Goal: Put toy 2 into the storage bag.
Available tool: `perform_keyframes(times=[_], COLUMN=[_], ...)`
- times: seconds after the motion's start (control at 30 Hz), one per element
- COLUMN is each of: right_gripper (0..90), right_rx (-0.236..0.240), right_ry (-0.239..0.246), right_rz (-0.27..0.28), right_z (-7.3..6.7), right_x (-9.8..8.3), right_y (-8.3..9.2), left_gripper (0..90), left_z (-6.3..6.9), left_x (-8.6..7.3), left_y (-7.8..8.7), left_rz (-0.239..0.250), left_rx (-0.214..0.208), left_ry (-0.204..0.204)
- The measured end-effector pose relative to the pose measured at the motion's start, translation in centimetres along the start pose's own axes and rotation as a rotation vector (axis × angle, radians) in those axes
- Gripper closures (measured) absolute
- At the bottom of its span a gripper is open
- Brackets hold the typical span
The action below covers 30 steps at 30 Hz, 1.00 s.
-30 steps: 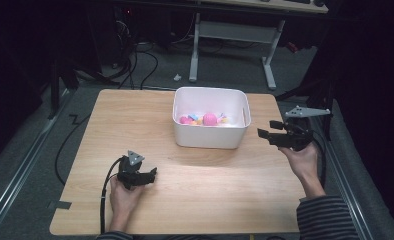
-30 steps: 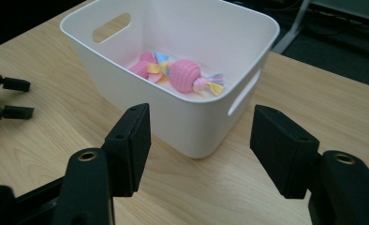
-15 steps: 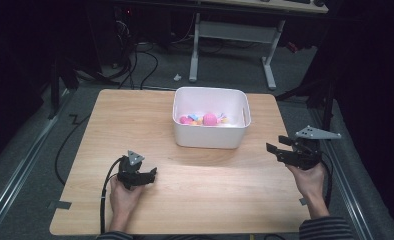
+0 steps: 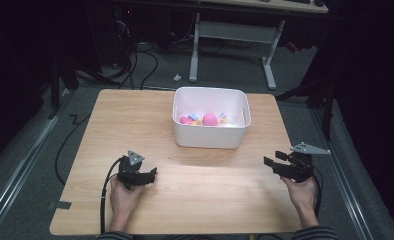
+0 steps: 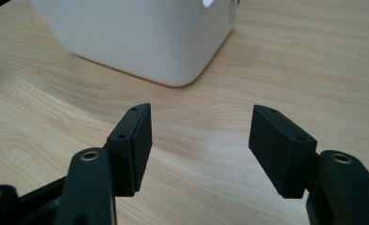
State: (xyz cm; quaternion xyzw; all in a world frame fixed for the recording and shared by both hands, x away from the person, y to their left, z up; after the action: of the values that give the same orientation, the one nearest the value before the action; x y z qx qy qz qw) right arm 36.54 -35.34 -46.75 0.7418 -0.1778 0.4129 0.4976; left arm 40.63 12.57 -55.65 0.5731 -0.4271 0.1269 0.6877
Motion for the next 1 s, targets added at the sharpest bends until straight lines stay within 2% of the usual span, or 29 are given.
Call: perform_keyframes(times=[0.1, 0.37, 0.47, 0.53, 0.7, 0.87, 1.0], right_gripper=[40.0, 39.9, 39.9, 39.9, 39.9, 39.0, 36.7], right_rx=[0.013, 0.005, -0.023, -0.056, -0.089, -0.115, -0.145], right_ry=[-0.028, -0.028, -0.018, 0.012, 0.022, 0.038, 0.07], right_rz=[-0.009, -0.047, -0.058, -0.06, -0.093, -0.096, -0.109], right_z=[0.1, 0.3, 0.4, 0.6, 0.8, 0.8, 0.7], right_x=[-1.1, -3.2, -3.8, -4.3, -5.2, -5.2, -5.2], right_y=[-1.1, -3.7, -4.6, -5.1, -6.5, -6.8, -7.0], left_gripper=[19.6, 19.6, 19.6, 19.6, 19.6, 19.6, 19.6], left_z=[0.0, 0.0, 0.0, 0.0, 0.0, 0.0, 0.0], left_x=[0.0, 0.0, 0.0, 0.0, 0.0, 0.0, 0.0], left_y=[0.0, 0.0, 0.0, 0.0, 0.0, 0.0, 0.0], left_rz=[0.0, 0.002, 0.002, 0.001, 0.002, 0.002, 0.002], left_rx=[0.0, 0.003, 0.004, 0.004, 0.004, 0.004, 0.005], left_ry=[0.0, 0.0, 0.0, -0.001, -0.001, -0.001, 0.0])
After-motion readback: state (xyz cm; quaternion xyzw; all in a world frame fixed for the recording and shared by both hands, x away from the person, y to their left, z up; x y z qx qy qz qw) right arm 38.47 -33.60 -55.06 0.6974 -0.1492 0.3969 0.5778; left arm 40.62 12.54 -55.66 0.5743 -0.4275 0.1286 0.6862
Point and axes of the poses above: each handheld gripper's, and its own axes: y roughly backward along the jaws, x roughly out of its top, z roughly to its right, the point moved 3 cm from there along -y, roughly forward along the jaws, and after that the axes turned 3 degrees about x, right-handed, at the moved point
